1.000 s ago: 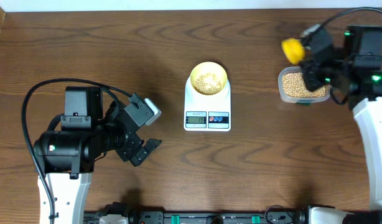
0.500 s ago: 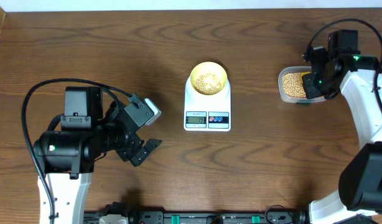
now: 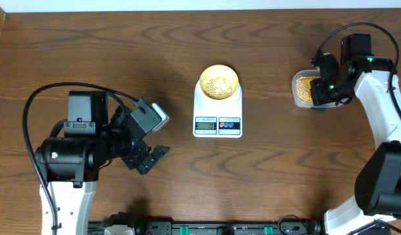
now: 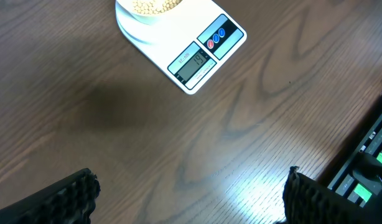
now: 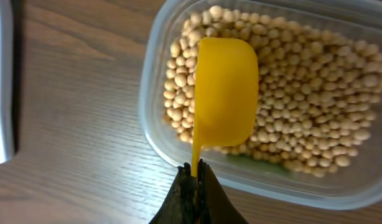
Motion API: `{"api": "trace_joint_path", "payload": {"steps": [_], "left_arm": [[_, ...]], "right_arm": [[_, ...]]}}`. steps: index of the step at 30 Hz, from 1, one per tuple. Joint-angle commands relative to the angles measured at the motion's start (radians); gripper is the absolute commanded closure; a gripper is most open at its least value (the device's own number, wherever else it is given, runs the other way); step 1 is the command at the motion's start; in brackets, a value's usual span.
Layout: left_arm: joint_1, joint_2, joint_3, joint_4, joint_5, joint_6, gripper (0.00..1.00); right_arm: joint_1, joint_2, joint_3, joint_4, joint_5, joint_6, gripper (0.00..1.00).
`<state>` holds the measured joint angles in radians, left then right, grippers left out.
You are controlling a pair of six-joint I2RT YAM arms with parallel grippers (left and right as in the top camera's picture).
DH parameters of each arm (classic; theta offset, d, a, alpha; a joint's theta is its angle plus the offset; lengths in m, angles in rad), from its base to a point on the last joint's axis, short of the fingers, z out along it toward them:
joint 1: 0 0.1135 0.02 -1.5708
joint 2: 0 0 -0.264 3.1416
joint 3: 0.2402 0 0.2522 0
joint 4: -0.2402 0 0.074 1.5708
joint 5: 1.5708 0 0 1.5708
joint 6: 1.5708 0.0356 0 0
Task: Scoop item into bowl and weigh 50g on scale
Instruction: 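Return the empty scoop to the soybean tub with the right gripper, then scoop soybeans again from the tub with the right gripper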
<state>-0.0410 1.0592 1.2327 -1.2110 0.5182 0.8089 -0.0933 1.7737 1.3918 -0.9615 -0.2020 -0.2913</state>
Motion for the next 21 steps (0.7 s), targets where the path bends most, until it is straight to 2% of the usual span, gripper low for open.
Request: {"api": "trace_joint_path", "payload": {"steps": [1,8,13,21], "left_arm": [[0.003,-0.001,0.002,-0.003,0.013,0.005,0.04],[0.003,-0.001,0.002,-0.003,0.013,0.005,0.04],[0.003,-0.001,0.002,-0.003,0.013,0.005,0.04],[0.003,-0.001,0.002,-0.003,0.013,0.005,0.04]], "right_arm": [[-0.013,0.013,0.001,-0.007,-0.068,0.063,0.99],[-0.116,0.048,0.001,-0.005,-0.201,0.162,0.99],[-0.192,0.14,0.001,-0.013,-0.352,0.163,0.99],[-0.311,0.15,0.001,-0.027,-0.509,0.163,0.99]]}}
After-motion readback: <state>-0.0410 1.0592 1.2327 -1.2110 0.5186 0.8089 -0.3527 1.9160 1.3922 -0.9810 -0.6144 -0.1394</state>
